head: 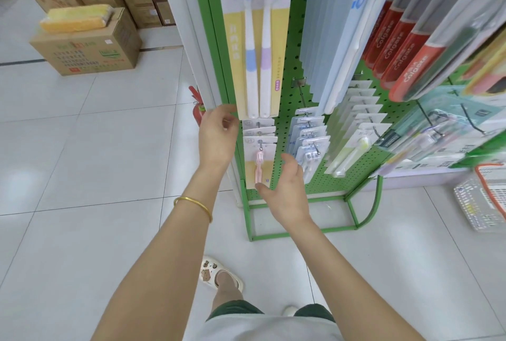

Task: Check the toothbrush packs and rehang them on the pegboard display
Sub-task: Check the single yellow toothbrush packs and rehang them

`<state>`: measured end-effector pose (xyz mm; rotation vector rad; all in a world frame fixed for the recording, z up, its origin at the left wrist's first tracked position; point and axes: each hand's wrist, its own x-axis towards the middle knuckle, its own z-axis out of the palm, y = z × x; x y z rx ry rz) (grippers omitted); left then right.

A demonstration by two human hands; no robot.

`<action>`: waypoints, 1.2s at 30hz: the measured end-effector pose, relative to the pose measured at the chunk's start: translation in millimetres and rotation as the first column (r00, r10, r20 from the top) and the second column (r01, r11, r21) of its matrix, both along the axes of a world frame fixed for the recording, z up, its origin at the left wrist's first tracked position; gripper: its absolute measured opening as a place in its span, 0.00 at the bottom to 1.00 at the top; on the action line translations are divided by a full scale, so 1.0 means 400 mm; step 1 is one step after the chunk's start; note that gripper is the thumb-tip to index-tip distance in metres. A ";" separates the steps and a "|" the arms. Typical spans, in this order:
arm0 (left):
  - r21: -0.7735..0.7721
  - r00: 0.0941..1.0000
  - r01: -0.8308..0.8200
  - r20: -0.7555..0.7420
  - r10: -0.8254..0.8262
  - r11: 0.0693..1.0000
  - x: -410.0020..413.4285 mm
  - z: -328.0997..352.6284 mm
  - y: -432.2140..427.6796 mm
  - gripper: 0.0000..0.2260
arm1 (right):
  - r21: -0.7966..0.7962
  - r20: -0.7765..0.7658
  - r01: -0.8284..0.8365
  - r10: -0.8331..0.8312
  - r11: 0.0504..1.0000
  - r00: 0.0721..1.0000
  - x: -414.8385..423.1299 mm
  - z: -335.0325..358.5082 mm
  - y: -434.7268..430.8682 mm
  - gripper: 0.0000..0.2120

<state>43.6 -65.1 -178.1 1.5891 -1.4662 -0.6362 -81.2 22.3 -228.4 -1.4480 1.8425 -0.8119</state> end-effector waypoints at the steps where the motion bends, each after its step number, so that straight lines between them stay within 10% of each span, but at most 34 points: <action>1: 0.008 0.998 0.037 0.049 -0.038 0.999 -0.001 0.004 -0.009 0.05 | 0.001 0.002 0.000 0.000 1.000 1.000 -0.001 0.001 0.001 0.38; 21: 0.028 0.997 0.076 0.030 -0.077 0.997 0.032 -0.009 -0.015 0.13 | 0.037 0.036 0.016 -0.017 0.999 0.999 -0.008 -0.007 0.032 0.37; 36: 0.071 0.883 -0.400 -0.237 0.405 0.914 0.073 -0.104 0.221 0.03 | 0.044 0.045 -0.038 0.036 0.998 0.998 -0.019 -0.018 0.091 0.34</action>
